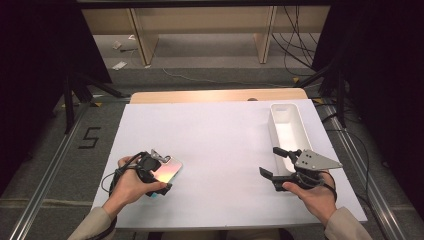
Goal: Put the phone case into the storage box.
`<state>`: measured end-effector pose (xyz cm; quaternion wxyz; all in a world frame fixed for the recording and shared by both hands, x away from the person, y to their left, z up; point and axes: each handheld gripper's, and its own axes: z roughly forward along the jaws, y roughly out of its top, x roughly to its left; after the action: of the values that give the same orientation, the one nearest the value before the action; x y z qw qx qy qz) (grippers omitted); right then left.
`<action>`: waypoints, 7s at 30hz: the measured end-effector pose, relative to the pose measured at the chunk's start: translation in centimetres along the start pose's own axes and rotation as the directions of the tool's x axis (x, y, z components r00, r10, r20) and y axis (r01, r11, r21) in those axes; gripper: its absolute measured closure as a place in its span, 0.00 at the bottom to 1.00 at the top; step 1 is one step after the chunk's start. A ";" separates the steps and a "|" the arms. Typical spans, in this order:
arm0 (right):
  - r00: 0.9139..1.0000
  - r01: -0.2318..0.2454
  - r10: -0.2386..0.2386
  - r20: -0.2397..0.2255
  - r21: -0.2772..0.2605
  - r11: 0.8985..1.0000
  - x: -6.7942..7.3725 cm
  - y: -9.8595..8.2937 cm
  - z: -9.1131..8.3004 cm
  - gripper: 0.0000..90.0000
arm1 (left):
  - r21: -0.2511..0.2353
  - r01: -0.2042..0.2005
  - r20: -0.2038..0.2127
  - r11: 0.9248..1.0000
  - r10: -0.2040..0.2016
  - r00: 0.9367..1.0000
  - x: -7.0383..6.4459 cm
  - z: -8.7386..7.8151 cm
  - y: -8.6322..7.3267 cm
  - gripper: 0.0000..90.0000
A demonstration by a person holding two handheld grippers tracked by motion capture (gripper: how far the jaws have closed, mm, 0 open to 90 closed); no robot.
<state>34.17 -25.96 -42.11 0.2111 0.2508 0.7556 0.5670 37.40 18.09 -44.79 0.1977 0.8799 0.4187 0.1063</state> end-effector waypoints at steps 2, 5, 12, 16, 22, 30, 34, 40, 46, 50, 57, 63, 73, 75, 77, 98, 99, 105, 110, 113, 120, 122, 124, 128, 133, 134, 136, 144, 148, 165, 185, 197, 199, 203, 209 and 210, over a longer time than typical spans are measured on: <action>1.000 0.000 0.000 0.000 0.000 1.000 0.0 0.0 0.0 0.22 | 0.005 0.011 -0.007 1.000 -0.011 1.000 0.4 0.3 0.1 0.02; 1.000 0.000 0.000 0.000 -0.001 1.000 0.0 0.0 0.0 0.22 | 0.020 0.003 -0.014 1.000 -0.003 1.000 0.9 0.7 0.3 0.01; 1.000 0.001 -0.001 0.000 0.000 1.000 0.0 0.0 0.0 0.22 | 0.076 -0.014 -0.022 0.997 0.016 1.000 1.4 1.8 1.0 0.00; 1.000 0.002 -0.002 0.001 -0.008 1.000 0.0 0.1 0.0 0.22 | 0.082 -0.006 -0.027 0.997 0.008 1.000 1.5 2.1 1.2 0.00; 1.000 0.002 -0.002 0.000 -0.010 1.000 0.0 0.1 0.0 0.22 | 0.112 -0.006 -0.031 0.994 0.009 0.999 1.6 2.7 1.6 0.00; 1.000 0.003 -0.003 -0.002 -0.009 1.000 0.0 0.1 0.0 0.22 | 0.124 -0.005 -0.035 0.992 0.010 0.999 1.8 3.1 1.6 0.00; 1.000 0.000 0.000 0.000 -0.007 1.000 0.0 0.1 0.0 0.22 | 0.133 -0.009 -0.046 0.991 0.015 0.999 1.8 3.2 1.7 0.00; 1.000 0.000 0.000 -0.001 -0.004 1.000 0.0 0.0 0.0 0.22 | 0.154 -0.017 -0.042 0.988 0.024 0.999 1.8 3.4 1.6 0.00; 1.000 -0.001 0.001 -0.001 -0.004 1.000 0.0 0.0 0.0 0.22 | 0.161 -0.006 -0.035 0.987 0.012 0.999 1.9 3.6 1.6 0.00; 1.000 0.000 0.000 -0.003 -0.002 1.000 0.0 0.0 0.1 0.22 | 0.167 -0.001 -0.027 0.986 0.005 1.000 1.9 3.8 1.5 0.00; 1.000 -0.001 0.001 -0.003 -0.001 1.000 0.0 0.0 0.1 0.22 | 0.184 0.021 -0.009 0.983 -0.019 1.000 2.0 3.8 1.7 0.03; 1.000 -0.001 0.001 -0.004 -0.001 1.000 0.0 0.0 0.1 0.22 | 0.202 0.026 -0.006 0.979 -0.026 1.000 2.0 3.7 1.9 0.07; 1.000 -0.001 0.001 -0.004 0.000 1.000 0.0 0.0 0.1 0.22 | 0.212 0.039 0.016 0.976 -0.043 0.999 2.1 3.7 2.0 0.11; 1.000 -0.001 0.001 -0.003 0.000 1.000 0.0 0.0 0.1 0.22 | 0.211 0.041 0.015 0.977 -0.045 0.999 2.1 3.7 2.0 0.12; 1.000 -0.001 0.001 -0.004 -0.001 1.000 0.1 0.0 0.1 0.22 | 0.210 0.044 0.015 0.977 -0.048 0.999 2.1 3.7 2.0 0.12; 1.000 0.000 0.000 -0.007 -0.003 1.000 0.1 0.0 0.1 0.22 | 0.203 0.059 0.016 0.977 -0.063 0.998 2.0 3.5 1.9 0.18; 1.000 0.000 0.000 -0.007 -0.003 1.000 0.1 0.0 0.1 0.22 | 0.203 0.058 0.015 0.977 -0.063 0.998 2.0 3.5 1.9 0.18; 1.000 -0.001 0.001 -0.009 -0.005 1.000 0.1 0.0 0.1 0.22 | 0.204 0.063 0.011 0.977 -0.067 0.998 2.0 3.5 1.9 0.18; 1.000 -0.002 0.002 -0.010 -0.005 1.000 0.1 0.1 0.1 0.22 | 0.202 0.066 0.009 0.977 -0.069 0.998 2.0 3.5 1.8 0.18; 1.000 -0.001 0.001 -0.009 -0.006 1.000 0.1 0.1 0.1 0.22 | 0.198 0.065 0.011 0.978 -0.068 0.998 2.0 3.4 1.8 0.19; 1.000 -0.007 0.007 -0.011 -0.011 1.000 0.1 0.1 0.1 0.22 | 0.182 0.063 0.015 0.981 -0.067 0.998 2.0 3.4 1.6 0.19; 1.000 -0.009 0.009 -0.011 -0.013 1.000 0.1 0.1 0.1 0.22 | 0.178 0.062 0.015 0.982 -0.065 0.998 2.0 3.3 1.5 0.19; 1.000 -0.018 0.017 -0.013 -0.018 1.000 0.1 0.1 0.1 0.22 | 0.176 0.059 0.017 0.983 -0.063 0.998 2.0 3.3 1.5 0.19; 1.000 -0.020 0.020 -0.014 -0.022 1.000 0.1 0.1 0.1 0.22 | 0.165 0.057 0.018 0.985 -0.061 0.998 2.0 3.3 1.4 0.19; 1.000 -0.023 0.023 -0.016 -0.026 0.999 0.1 0.1 0.1 0.22 | 0.145 0.055 0.023 0.988 -0.059 0.998 2.0 3.0 1.4 0.19; 1.000 -0.024 0.023 -0.016 -0.026 0.999 0.1 0.1 0.1 0.22 | 0.134 0.060 0.025 0.989 -0.064 0.998 2.0 2.9 1.4 0.19; 1.000 -0.027 0.027 -0.015 -0.024 0.999 0.1 0.1 0.0 0.22 | 0.113 0.065 0.029 0.991 -0.069 0.997 2.0 2.7 1.5 0.19; 0.999 -0.029 0.029 -0.014 -0.029 0.999 0.1 0.1 0.0 0.21 | 0.025 0.069 0.018 0.997 -0.070 0.997 2.1 2.0 1.6 0.19; 0.999 -0.036 0.036 -0.015 -0.030 0.999 0.1 0.1 0.0 0.21 | -0.018 0.072 0.010 0.997 -0.072 0.997 2.1 1.6 1.8 0.19; 0.999 -0.050 0.050 -0.019 -0.044 0.998 0.1 0.1 0.1 0.18 | -0.193 0.059 0.004 0.979 -0.059 0.998 1.7 0.7 2.3 0.19; 0.999 -0.053 0.053 0.002 -0.048 0.997 0.2 0.2 0.4 0.17 | -0.322 0.037 -0.001 0.946 -0.039 0.999 1.1 0.2 2.6 0.19; 0.999 -0.053 0.053 -0.001 -0.052 0.997 0.3 0.5 0.8 0.18 | -0.366 0.018 0.002 0.930 -0.019 1.000 0.6 0.0 3.0 0.19; 0.999 -0.054 0.054 -0.003 -0.052 0.997 0.3 0.5 0.9 0.18 | -0.376 0.016 0.002 0.926 -0.017 1.000 0.5 -0.1 3.0 0.19; 0.999 -0.054 0.054 0.000 -0.060 0.997 0.2 0.7 1.0 0.18 | -0.394 0.006 -0.001 0.919 -0.007 1.000 0.2 -0.1 3.2 0.19; 0.998 -0.065 0.067 0.015 -0.076 0.995 -0.1 1.1 1.0 0.18 | -0.413 0.005 -0.005 0.911 -0.007 1.000 0.0 -0.3 3.3 0.19; 0.997 -0.069 0.070 0.016 -0.081 0.994 -0.2 1.0 1.1 0.18 | -0.412 0.002 -0.004 0.911 -0.003 1.000 -0.1 -0.3 3.3 0.19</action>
<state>35.10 -24.99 -41.39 0.2084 0.2737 0.7209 0.6016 39.58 16.21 -43.08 0.3778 0.8178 0.3885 0.1938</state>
